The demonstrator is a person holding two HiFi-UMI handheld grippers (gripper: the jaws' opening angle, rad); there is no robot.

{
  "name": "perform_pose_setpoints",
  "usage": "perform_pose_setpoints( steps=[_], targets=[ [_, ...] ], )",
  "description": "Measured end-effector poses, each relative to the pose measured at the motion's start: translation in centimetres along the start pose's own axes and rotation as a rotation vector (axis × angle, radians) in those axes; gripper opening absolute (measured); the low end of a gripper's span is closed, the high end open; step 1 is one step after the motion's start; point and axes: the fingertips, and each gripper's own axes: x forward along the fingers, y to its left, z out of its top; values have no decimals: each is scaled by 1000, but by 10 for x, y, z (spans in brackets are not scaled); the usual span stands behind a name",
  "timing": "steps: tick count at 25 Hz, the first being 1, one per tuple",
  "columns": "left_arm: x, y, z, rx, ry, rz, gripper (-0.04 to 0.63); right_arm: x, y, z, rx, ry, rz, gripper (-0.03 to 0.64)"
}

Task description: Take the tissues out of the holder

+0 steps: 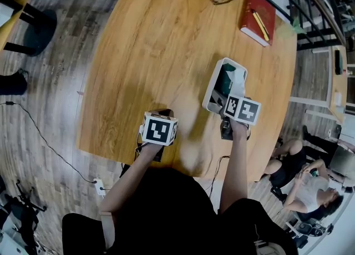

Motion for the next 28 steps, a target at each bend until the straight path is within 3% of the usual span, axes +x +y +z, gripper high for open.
perform_pose_setpoints(
  steps=[14, 16, 17, 28],
  targets=[
    [2, 4, -5, -5, 7, 21, 8, 4, -1, -4, 26, 29, 32, 477],
    [1, 5, -4, -2, 5, 25, 8, 4, -3, -7, 5, 48, 3, 439],
    [1, 6, -3, -2, 4, 25, 8, 4, -5, -7, -13, 55, -19, 382],
    [3, 5, -2, 3, 0, 29, 8, 5, -7, -8, -31, 60, -46, 351]
  ],
)
